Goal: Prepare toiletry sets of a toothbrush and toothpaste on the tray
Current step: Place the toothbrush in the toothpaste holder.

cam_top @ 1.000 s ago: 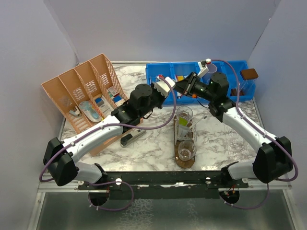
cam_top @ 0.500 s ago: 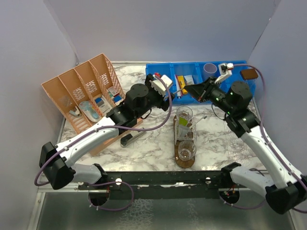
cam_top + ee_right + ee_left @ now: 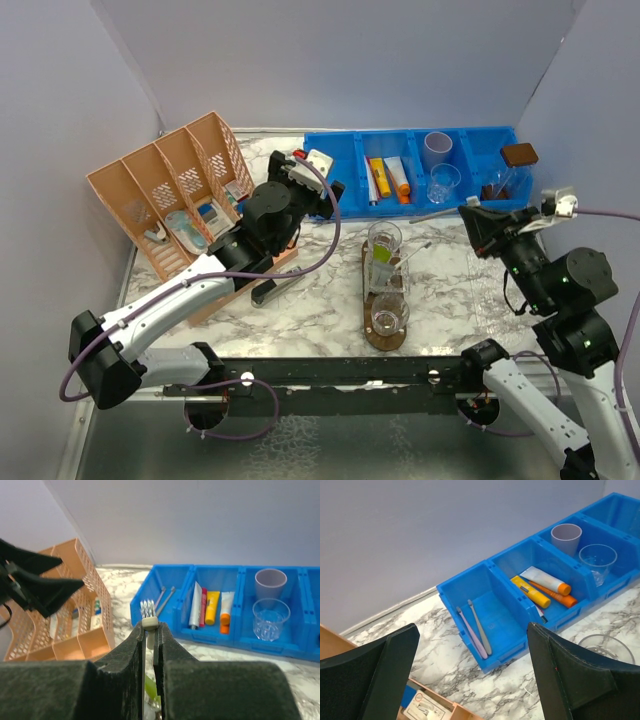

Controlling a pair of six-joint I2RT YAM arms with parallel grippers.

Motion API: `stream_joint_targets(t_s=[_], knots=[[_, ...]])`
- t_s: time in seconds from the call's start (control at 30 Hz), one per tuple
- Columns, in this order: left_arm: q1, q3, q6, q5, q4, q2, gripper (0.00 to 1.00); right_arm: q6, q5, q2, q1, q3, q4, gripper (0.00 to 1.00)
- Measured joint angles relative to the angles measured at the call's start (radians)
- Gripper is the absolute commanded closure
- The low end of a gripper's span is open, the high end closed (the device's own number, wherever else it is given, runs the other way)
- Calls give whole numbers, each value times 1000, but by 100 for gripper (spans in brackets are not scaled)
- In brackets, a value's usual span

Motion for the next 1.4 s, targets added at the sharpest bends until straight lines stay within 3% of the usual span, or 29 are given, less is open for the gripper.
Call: stream_joint_targets(t_s=[0.47,1.07,1.4], knots=[[0,-18,17,-72,26,1,8,-4,-167,-272,0,-220,-96,99],[0,-18,17,-73,25,21,8,73,-166,-222,0,-274,-95,99],[0,-18,20,-73,25,21,8,93,-105,-198,0,-187,-185,99]])
